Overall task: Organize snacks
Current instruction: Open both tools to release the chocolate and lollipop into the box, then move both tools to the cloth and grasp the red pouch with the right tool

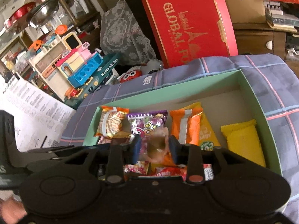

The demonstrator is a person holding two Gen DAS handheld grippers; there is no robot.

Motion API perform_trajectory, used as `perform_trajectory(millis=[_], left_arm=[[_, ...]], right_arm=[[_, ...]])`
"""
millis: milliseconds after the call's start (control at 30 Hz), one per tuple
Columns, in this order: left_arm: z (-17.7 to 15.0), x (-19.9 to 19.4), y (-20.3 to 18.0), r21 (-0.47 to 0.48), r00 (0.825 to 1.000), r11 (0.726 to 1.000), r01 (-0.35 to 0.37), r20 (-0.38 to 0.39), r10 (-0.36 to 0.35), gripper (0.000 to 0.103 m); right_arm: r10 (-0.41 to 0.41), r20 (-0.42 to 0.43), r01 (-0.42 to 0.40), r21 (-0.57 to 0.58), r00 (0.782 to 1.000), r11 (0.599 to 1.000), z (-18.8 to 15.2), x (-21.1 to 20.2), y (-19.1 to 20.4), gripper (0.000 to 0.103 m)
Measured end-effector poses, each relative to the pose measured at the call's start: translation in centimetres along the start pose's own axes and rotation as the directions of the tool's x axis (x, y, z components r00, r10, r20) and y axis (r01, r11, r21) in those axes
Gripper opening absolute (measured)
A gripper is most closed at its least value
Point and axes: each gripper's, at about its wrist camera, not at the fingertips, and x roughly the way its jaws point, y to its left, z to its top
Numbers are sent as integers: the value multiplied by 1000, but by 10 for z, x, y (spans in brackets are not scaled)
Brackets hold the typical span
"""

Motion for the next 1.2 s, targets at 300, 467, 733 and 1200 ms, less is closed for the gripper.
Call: perform_trajectory(millis=[300, 467, 733, 1200], left_arm=[[-3, 0, -5, 19, 998, 997, -70, -1, 70, 98], [-9, -9, -16, 51, 997, 995, -81, 5, 81, 102], [-19, -32, -38, 77, 997, 994, -76, 15, 75, 103], [-61, -73, -74, 107, 1000, 994, -21, 5, 21, 103]], right_arm=[[-13, 34, 13, -17, 999, 1000, -4, -12, 1, 89], [-15, 43, 16, -43, 999, 999, -10, -25, 2, 97], [-23, 65, 26, -47, 998, 999, -18, -53, -6, 103], [-48, 50, 47, 16, 998, 999, -51, -107, -38, 103]])
